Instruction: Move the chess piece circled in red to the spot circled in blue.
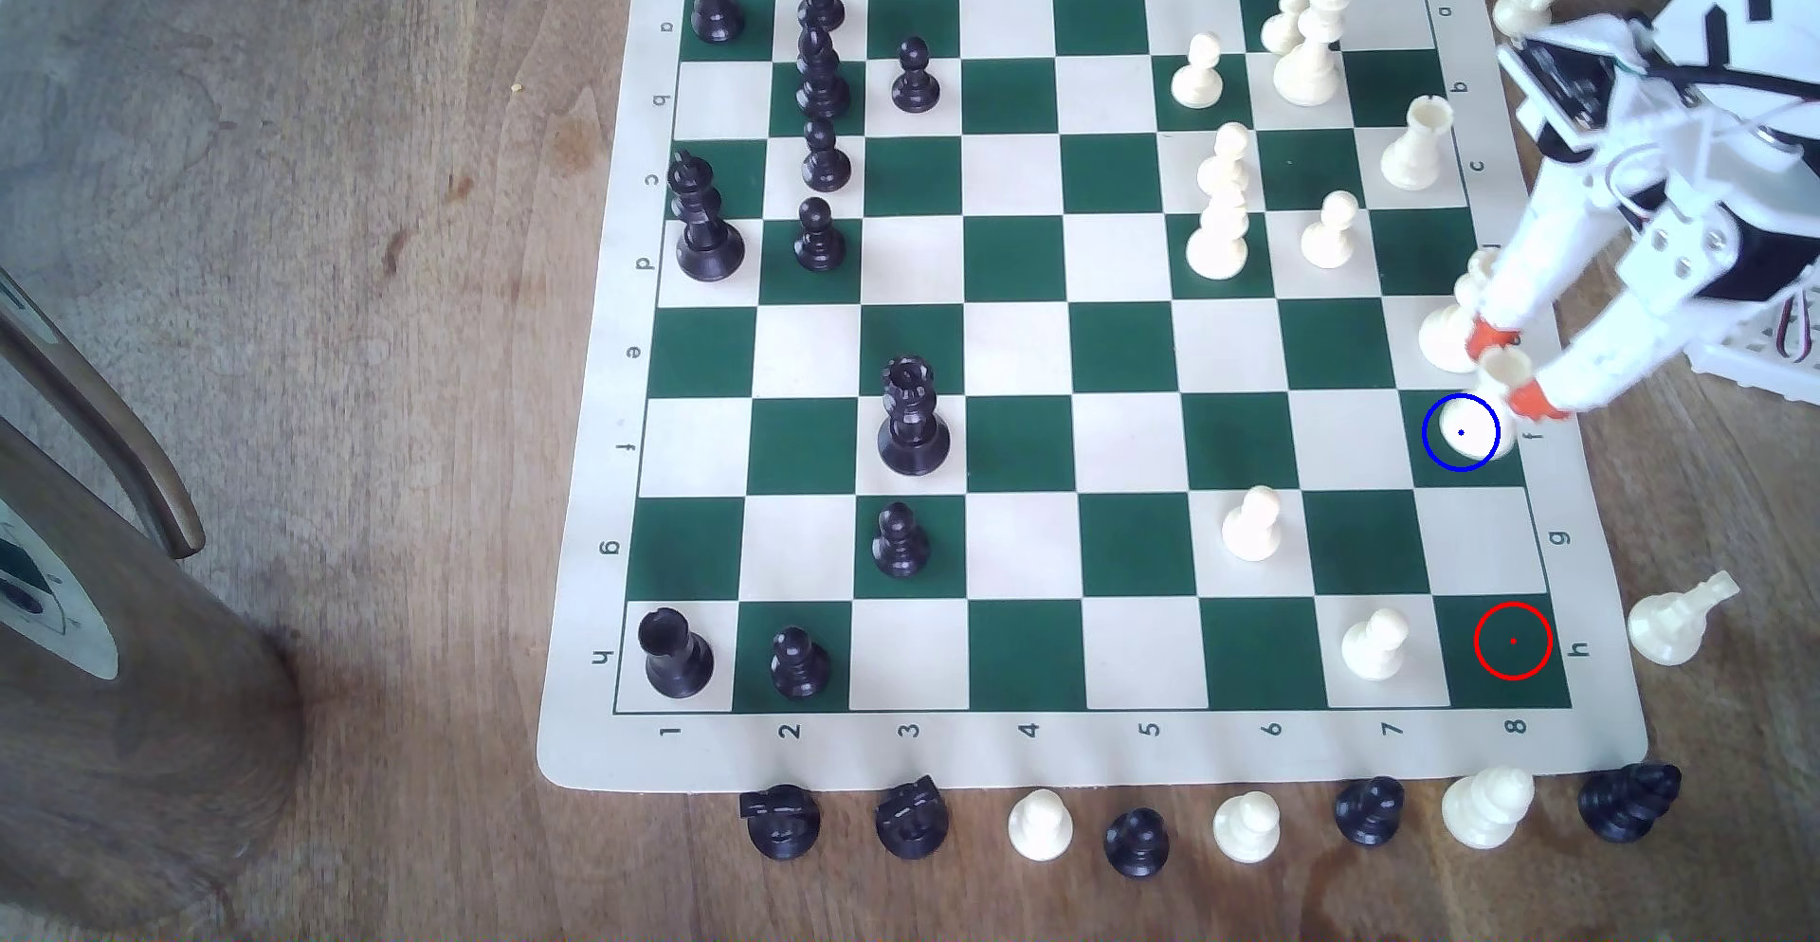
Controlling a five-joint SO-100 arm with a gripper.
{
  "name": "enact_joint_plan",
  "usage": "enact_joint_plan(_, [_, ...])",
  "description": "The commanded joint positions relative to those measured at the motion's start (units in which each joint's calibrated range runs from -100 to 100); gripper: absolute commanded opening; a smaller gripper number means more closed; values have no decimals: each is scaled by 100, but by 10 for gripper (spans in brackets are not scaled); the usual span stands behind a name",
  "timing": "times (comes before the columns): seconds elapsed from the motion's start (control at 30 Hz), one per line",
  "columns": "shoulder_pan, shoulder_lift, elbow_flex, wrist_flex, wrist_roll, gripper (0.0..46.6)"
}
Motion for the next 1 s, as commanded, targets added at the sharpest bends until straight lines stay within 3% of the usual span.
enact_joint_plan(0.0, [227,-419,462,4,107,2])
enact_joint_plan(0.23, [399,-606,1214,-160,205,2])
enact_joint_plan(0.97, [251,-283,1713,-700,190,2])
